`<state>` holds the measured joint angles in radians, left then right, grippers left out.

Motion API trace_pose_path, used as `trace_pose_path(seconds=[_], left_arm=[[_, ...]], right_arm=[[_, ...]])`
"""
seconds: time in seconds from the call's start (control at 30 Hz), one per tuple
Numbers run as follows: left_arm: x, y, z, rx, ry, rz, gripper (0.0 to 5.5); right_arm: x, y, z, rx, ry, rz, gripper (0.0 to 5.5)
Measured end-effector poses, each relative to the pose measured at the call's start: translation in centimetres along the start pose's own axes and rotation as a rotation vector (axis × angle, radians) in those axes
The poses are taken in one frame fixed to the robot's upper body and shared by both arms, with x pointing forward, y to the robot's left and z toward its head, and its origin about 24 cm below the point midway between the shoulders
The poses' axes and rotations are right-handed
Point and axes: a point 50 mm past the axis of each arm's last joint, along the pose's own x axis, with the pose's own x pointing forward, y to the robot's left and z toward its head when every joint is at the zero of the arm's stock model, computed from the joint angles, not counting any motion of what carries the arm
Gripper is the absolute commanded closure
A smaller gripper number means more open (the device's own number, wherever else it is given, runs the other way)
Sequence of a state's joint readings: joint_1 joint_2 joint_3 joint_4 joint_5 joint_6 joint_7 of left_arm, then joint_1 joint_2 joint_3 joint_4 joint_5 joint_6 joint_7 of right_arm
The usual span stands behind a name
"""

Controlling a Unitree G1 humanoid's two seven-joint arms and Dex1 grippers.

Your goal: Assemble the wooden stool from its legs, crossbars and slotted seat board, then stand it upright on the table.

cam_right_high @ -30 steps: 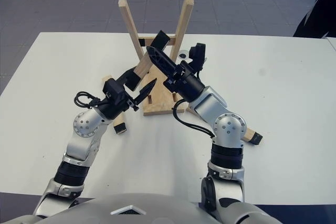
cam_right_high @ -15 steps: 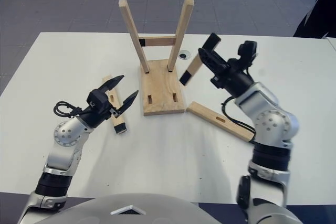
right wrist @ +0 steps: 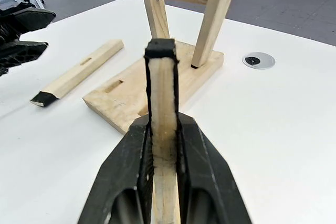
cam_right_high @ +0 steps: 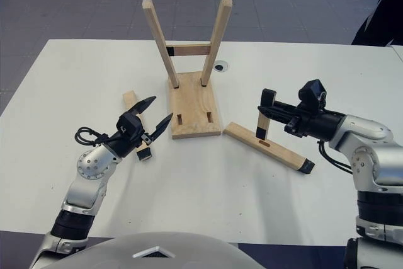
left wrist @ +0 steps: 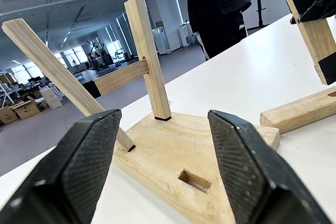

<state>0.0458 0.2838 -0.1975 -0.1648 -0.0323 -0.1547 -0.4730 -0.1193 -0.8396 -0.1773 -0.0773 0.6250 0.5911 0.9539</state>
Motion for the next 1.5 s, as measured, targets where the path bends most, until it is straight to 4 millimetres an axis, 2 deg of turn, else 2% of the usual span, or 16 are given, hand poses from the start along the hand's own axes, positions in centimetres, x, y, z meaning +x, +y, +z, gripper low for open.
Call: trace_pose_path(seconds=[0.27, 0.4, 0.77, 1.0, 1.13, 1.23, 1.33, 1.5], left_arm=[[0.1, 0.0, -0.1, -0.008, 0.007, 0.004, 2.45], [0.1, 0.1, -0.1, -0.011, 0.013, 0.01, 2.45], [0.4, 0.3, 0.1, -0.009, 0.005, 0.004, 2.45], [0.4, 0.3, 0.1, -0.011, 0.004, 0.004, 2.45], [0.5, 0.2, 0.1, -0.013, 0.003, 0.006, 2.45], [0.5, 0.2, 0.2, -0.016, 0.001, 0.004, 2.45], [0.6, 0.1, 0.2, -0.019, -0.003, -0.006, 2.45], [0.6, 0.2, 0.2, -0.019, -0.004, -0.01, 2.45]], right_arm=[[-0.7, -0.5, -1.9, 0.009, 0.054, -0.02, 5.09], [-0.8, -0.8, -2.2, -0.003, 0.055, -0.024, 5.09], [1.8, -0.4, -2.4, -0.062, 0.012, 0.017, 5.09], [2.8, -1.3, -3.0, -0.057, -0.085, -0.088, 5.09], [3.0, -1.5, -5.2, 0.002, -0.217, -0.2, 5.09], [4.0, -1.3, -7.4, 0.019, -0.322, -0.284, 5.1], [4.5, -0.9, -9.4, 0.002, -0.341, -0.348, 5.1], [3.6, -0.3, -10.6, -0.057, -0.391, -0.428, 5.1]])
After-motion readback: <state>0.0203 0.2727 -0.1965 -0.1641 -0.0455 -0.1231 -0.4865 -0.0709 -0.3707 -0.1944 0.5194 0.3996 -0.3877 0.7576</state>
